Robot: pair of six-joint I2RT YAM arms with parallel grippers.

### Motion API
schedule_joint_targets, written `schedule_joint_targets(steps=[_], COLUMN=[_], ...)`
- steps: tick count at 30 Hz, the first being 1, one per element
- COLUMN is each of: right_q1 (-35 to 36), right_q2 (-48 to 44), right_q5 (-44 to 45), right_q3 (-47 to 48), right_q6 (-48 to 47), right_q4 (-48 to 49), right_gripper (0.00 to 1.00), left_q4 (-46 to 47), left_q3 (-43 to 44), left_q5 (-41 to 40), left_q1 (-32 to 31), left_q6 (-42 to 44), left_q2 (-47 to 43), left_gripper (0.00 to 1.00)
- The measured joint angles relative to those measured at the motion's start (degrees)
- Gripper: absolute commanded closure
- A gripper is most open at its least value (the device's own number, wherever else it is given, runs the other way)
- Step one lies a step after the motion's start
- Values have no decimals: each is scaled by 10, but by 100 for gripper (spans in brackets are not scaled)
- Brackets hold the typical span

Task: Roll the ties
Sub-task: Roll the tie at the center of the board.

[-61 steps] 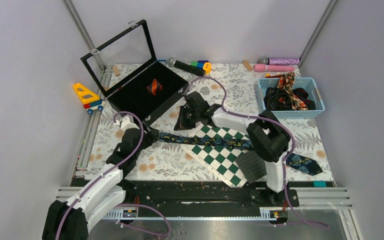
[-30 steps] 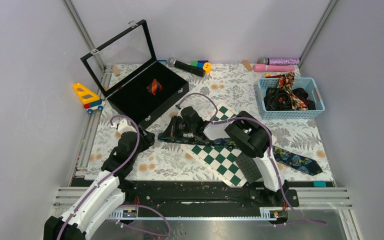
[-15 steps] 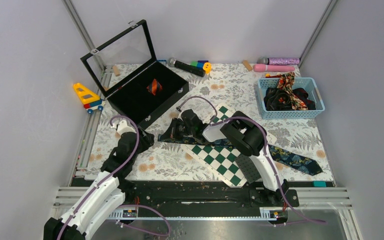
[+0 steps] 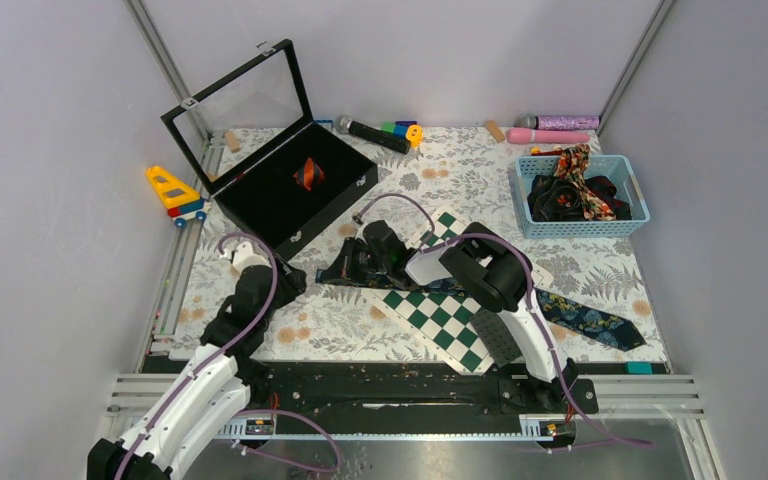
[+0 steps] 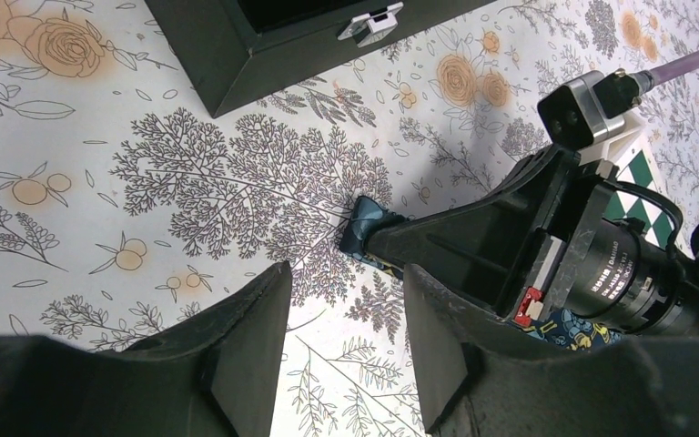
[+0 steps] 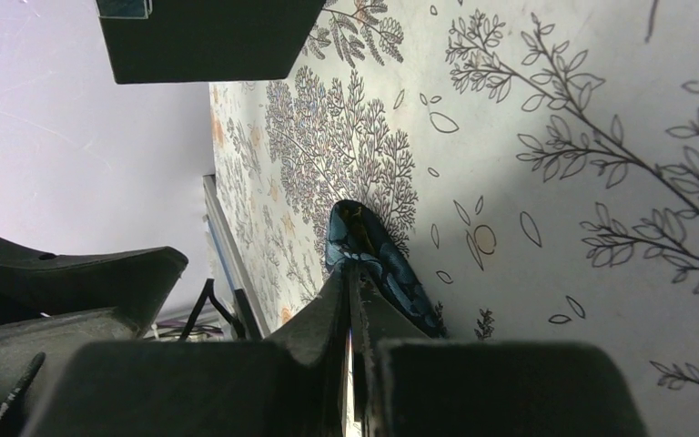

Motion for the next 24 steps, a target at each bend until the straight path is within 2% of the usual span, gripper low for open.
schedule_joint_targets(steps=[4, 8, 14, 17, 20, 24], right_q1=[0, 0, 0, 0, 0, 0], right_q2=[-10, -63, -217, -263, -269, -256], right_q5=[1, 5, 23, 42, 68, 101], right_q3=[0, 0, -28, -37, -42, -54], right_q6=[-24, -59, -97, -112, -128, -151], right_q4=[-18, -76, -104, -118, -159, -236], right_gripper=[100, 100, 100, 100, 100, 100], left_q4=[-1, 1, 19, 34, 49, 73], left_q3=[0, 0, 0, 0, 0, 0], left_q5=[-7, -11, -13, -12, -13, -12], left_q1=[0, 0, 0, 0, 2, 9], left_q6=[-1, -7, -20, -25, -27, -29], left_q2=[-5, -5, 18, 39, 61, 102], left_gripper=[49, 47, 46, 46, 52, 64])
